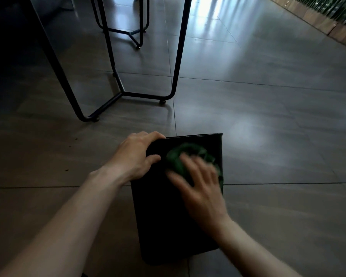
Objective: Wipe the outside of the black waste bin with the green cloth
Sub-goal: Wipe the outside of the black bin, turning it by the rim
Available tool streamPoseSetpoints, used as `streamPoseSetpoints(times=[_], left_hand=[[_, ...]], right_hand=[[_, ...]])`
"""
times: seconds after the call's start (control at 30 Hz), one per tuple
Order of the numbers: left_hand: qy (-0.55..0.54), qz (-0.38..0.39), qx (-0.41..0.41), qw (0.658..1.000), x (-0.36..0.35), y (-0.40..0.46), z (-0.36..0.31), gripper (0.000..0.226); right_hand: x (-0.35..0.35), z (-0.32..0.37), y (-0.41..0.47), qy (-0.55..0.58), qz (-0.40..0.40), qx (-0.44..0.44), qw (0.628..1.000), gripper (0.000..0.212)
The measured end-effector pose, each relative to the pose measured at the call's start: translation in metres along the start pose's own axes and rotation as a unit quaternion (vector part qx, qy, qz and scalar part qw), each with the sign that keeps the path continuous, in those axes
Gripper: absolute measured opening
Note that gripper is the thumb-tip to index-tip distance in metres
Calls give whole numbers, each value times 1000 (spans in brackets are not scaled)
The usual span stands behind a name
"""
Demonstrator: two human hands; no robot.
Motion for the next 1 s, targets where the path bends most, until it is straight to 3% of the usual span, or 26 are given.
streamPoseSetpoints(times=[0.1,0.2,0.27,0.33,0.4,0.47,0.6,0.7,0.77,0.87,0.93,1.0], left_hand=[[-6,1,4,1000,-1,-1,2,48],[-1,-1,-13,1000,-3,-1,-4,47],[5,1,-19,1000,-5,0,-8,48],[5,1,-26,1000,-5,-1,-9,48],[8,0,-34,999,-5,-2,-10,48],[10,0,-32,999,-5,-2,-8,48],[6,-5,-13,1000,-3,-4,0,48],[3,-7,-19,1000,-5,-5,-1,47],[7,-6,-29,1000,-6,-5,-5,46],[18,-3,-36,999,-6,-4,-9,47],[19,-4,-42,999,-6,-4,-12,48],[22,-4,-39,999,-5,-4,-12,48]], right_hand=[[-37,39,-81,-70,108,167,977,42],[-40,42,-104,-128,171,248,945,46],[-19,26,-69,-87,103,195,971,45],[8,-2,-18,-25,15,54,998,48],[26,-27,21,16,-28,-81,996,48],[26,-26,31,13,-35,-111,993,46],[-20,19,-43,-58,35,82,994,47],[-46,42,-112,-164,167,238,943,61],[-40,36,-107,-178,166,266,933,63],[2,0,-34,-83,26,107,990,48],[25,-27,12,-21,-18,-25,999,46],[31,-34,31,23,-21,-80,996,51]])
Point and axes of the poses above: each hand's wrist, its own y-axis towards the middle knuckle, its own x-axis out of the back of the hand, z = x × y, the point moved 5 cm from there along y, towards the middle knuckle, and after that the axes turned 13 degrees about z, right-handed, at the moved point
